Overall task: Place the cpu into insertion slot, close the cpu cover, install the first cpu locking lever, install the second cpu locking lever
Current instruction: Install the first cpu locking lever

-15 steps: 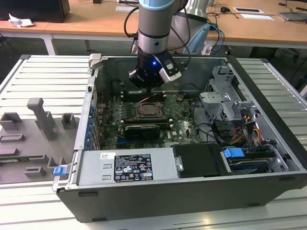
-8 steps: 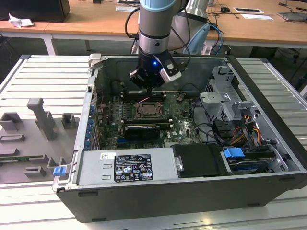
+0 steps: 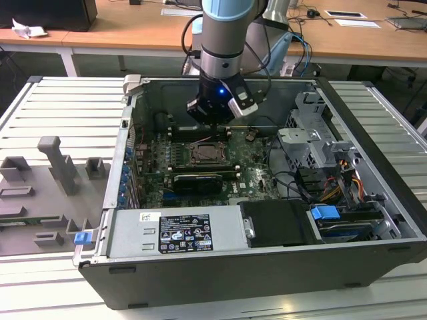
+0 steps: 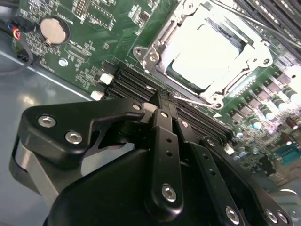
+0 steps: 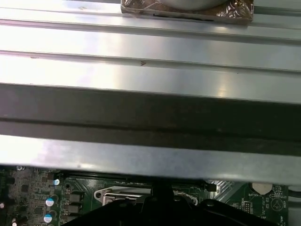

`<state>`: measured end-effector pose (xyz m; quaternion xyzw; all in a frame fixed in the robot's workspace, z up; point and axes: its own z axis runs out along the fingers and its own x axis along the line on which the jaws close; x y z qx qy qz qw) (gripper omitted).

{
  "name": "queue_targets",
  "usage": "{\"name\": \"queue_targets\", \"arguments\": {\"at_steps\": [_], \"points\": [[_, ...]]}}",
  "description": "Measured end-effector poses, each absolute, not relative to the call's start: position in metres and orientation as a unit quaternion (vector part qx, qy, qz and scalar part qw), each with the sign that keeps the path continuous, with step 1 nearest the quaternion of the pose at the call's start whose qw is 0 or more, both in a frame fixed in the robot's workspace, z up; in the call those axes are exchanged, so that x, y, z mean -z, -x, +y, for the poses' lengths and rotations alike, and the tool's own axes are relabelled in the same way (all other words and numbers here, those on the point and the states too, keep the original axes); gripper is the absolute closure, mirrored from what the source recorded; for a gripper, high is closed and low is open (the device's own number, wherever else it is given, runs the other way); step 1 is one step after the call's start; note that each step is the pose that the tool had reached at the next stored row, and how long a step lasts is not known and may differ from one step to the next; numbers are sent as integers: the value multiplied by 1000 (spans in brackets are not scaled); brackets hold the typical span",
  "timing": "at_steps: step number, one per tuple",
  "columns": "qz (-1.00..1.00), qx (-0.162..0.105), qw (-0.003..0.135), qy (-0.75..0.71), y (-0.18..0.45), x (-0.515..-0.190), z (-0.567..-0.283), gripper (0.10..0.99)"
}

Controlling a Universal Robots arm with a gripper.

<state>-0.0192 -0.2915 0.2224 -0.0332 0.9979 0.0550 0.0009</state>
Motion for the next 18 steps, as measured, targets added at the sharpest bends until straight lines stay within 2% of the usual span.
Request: {"name": "queue_targets", "arguments": {"at_steps": [8, 18], "points": [[998, -53, 4, 33, 18, -212, -292, 980], [999, -34, 3, 33, 16, -205, -291, 980]]}}
